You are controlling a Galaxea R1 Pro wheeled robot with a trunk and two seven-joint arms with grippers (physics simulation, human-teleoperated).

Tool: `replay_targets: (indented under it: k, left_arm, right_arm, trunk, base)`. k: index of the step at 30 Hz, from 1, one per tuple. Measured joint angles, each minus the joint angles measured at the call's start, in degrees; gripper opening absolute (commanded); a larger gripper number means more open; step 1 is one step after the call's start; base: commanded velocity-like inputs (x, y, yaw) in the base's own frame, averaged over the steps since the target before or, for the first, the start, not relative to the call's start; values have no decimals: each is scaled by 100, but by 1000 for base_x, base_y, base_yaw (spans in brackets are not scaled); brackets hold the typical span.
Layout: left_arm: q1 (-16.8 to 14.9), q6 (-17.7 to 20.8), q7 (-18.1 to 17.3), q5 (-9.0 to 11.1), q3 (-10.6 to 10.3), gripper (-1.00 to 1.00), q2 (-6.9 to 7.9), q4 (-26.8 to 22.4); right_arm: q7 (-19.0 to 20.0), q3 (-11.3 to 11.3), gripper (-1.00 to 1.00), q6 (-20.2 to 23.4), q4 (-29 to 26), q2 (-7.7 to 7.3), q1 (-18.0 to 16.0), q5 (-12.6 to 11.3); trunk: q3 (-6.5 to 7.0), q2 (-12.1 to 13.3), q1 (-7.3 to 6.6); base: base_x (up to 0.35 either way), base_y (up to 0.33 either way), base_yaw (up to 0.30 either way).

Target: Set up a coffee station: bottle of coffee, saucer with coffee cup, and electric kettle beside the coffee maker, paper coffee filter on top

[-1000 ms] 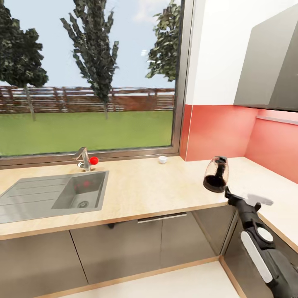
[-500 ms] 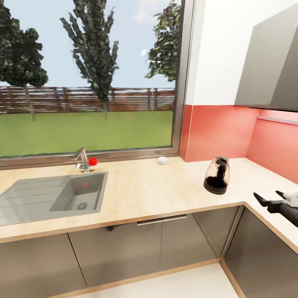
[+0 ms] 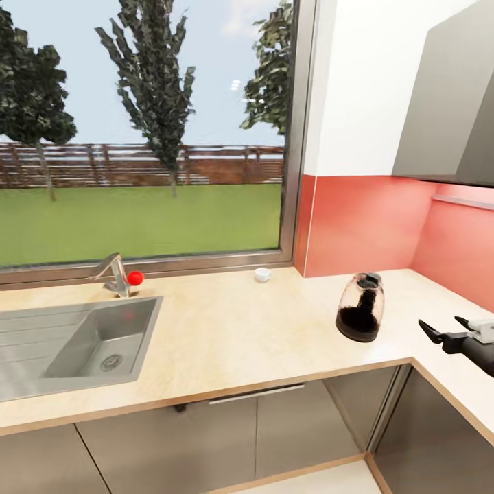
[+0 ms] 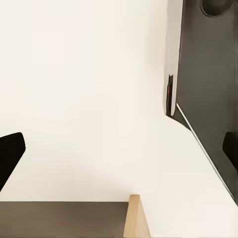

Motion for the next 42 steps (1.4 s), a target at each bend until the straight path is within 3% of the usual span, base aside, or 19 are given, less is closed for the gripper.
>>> replay_targets:
  k: [10, 19, 30, 34, 42]
  left_arm:
    - [0, -4, 2, 26, 16, 100, -8, 13]
    - [2, -5, -4, 38, 26, 100, -6, 9]
    - [1, -6, -7, 29, 18, 100, -22, -17]
    - [0, -6, -7, 21, 17, 100, -93, -11]
    - [0, -6, -5, 25, 26, 100, -120, 4]
  right_arm:
    - [154, -1, 100, 6, 31, 4, 0, 117]
    - [156, 0, 100, 0, 55, 7, -3, 122]
    - [156, 2, 100, -11, 51, 12, 0, 126]
    - [158, 4, 100, -11, 45, 22, -1, 121]
    - [159, 4, 100, -4, 49, 24, 0, 116]
  trunk:
    - [0, 1, 3]
    - [-18, 1, 3]
    - [-28, 0, 2]
    - [-28, 1, 3]
    - [-28, 1, 3]
  base:
    - [119, -71, 5]
    - [1, -5, 210]
    - [81, -234, 32]
    - [88, -238, 1]
    - [13, -50, 0]
